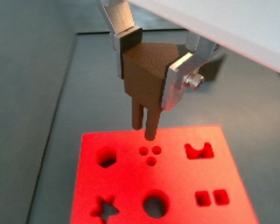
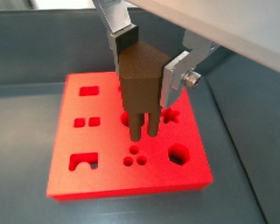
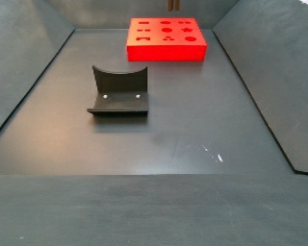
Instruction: Insert the 3 prong object.
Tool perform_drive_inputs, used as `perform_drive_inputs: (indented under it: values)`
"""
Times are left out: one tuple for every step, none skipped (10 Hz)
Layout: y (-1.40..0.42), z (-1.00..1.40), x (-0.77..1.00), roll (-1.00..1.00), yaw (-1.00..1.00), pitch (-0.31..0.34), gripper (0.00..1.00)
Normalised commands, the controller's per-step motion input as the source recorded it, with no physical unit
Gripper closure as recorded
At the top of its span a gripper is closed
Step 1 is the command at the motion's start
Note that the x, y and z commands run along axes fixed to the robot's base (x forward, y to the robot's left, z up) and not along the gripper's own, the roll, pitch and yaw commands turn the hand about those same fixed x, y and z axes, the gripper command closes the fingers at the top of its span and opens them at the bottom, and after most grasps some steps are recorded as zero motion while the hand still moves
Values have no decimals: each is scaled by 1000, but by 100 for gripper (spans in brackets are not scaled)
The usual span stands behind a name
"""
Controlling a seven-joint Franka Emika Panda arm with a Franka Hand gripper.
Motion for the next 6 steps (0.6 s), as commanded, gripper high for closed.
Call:
perform_drive_inputs:
  values:
    - [23,-191,74,107,-934,0,100]
    - [17,-151,271,114,-769,0,100]
    - [0,-89,400,99,-657,0,100]
    - [0,-34,454,77,-617,0,100]
    - [0,0,466,37,-643,0,100]
    - [29,0,197,0,-889,0,100]
